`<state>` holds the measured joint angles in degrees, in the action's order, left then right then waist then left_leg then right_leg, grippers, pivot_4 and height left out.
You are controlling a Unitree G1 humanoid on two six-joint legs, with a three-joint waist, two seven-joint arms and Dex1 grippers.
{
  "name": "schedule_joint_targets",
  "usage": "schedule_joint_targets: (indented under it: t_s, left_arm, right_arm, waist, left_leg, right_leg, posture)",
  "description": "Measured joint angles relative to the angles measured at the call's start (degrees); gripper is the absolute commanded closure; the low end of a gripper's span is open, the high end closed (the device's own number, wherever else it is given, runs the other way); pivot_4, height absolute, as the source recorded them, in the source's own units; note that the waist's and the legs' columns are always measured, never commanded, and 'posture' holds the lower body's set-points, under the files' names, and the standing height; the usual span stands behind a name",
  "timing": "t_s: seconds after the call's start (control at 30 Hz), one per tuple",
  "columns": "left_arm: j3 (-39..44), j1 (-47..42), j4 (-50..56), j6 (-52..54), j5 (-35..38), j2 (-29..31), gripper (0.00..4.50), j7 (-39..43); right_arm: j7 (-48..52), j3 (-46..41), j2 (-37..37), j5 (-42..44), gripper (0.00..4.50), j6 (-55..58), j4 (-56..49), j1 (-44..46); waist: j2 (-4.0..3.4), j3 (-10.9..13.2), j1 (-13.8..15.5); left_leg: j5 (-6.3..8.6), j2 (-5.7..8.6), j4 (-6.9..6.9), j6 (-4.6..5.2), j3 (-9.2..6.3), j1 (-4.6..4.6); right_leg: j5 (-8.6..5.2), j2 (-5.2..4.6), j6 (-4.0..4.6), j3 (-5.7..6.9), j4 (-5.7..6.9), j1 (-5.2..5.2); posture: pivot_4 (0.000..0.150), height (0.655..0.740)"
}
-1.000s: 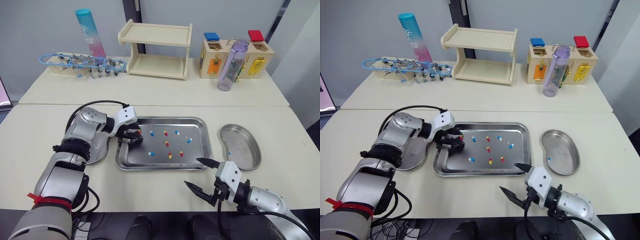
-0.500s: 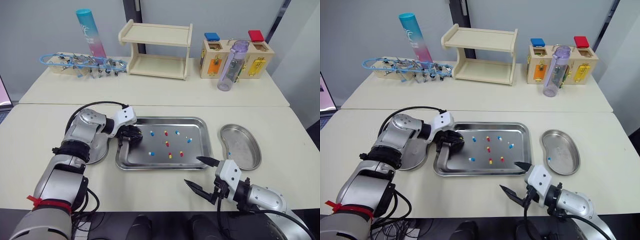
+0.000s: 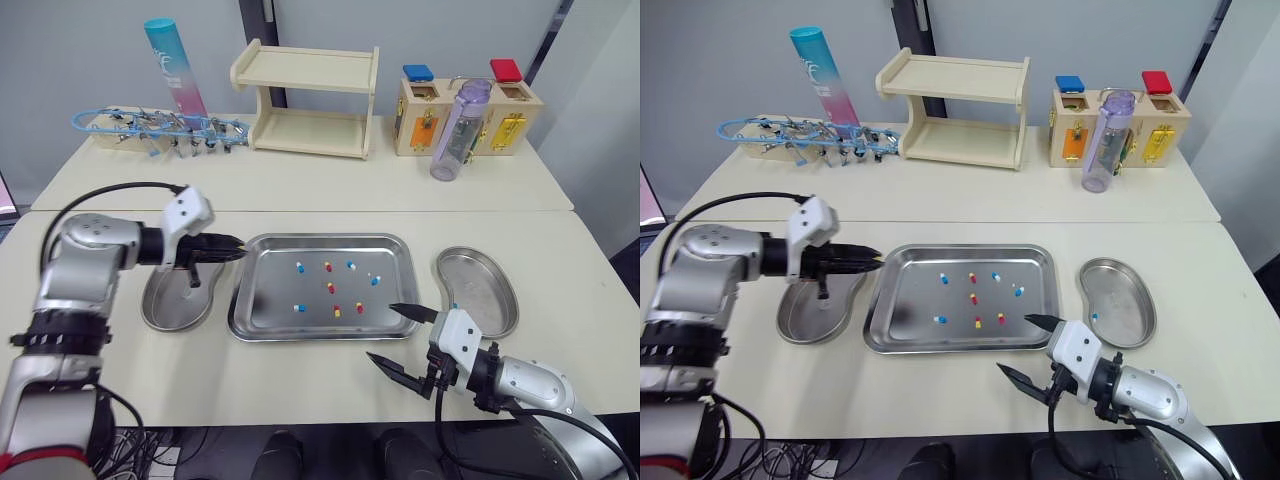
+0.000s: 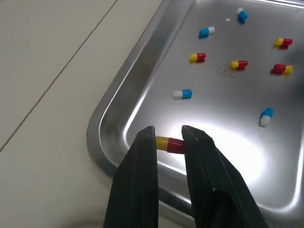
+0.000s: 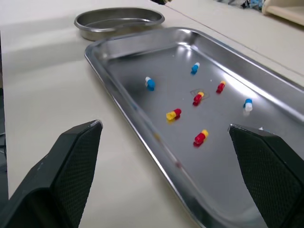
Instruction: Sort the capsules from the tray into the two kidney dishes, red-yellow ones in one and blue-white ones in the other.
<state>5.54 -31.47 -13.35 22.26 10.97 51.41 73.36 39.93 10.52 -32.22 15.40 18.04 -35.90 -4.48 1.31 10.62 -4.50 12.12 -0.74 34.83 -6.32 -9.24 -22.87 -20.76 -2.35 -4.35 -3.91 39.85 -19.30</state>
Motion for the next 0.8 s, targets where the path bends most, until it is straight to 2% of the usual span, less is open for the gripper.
schedule_joint_targets:
  t_s: [0.13,0.27,0.43,0.8]
  left_arm:
    - [8.5,9.0,6.6,5.2,2.1,3.3,4.07,-4.9]
    - [14.2,18.5,13.1,8.9,4.2,3.6,4.07,-8.5]
    - [16.8,21.4,15.6,10.4,5.4,1.9,4.07,-14.2]
    - [19.9,24.1,17.5,13.1,10.3,0.9,0.54,-19.0]
  right_arm:
    - [0.9,0.1,1.7,2.8,0.00,1.4,0.6,5.7]
    - [3.5,0.4,1.5,4.2,0.00,2.4,2.4,8.8]
    - [6.5,1.0,1.2,5.4,0.00,2.5,3.4,10.8]
    - [9.7,1.4,0.7,6.1,0.00,2.4,5.4,12.3]
  waist:
    - [-0.01,0.0,0.0]
    - [-0.02,0.0,0.8]
    - [-0.01,0.0,1.6]
    - [-0.02,0.0,1.3]
  left_leg:
    - [0.00,-0.02,-0.03,0.00,0.00,0.00]
    - [0.00,-0.01,-0.02,0.00,0.02,-0.01]
    - [0.01,-0.01,-0.01,-0.01,0.03,0.00]
    - [0.01,-0.02,-0.04,-0.01,0.03,0.00]
  right_leg:
    - [0.00,0.01,0.01,0.00,0.01,-0.01]
    - [0.00,-0.01,0.01,0.00,-0.02,-0.01]
    - [0.00,-0.01,0.01,0.00,-0.03,-0.01]
    - [0.00,0.00,0.01,0.00,-0.02,-0.04]
  posture:
    - [0.150,0.7400]
    - [0.150,0.7400]
    - [0.150,0.7400]
    - [0.150,0.7400]
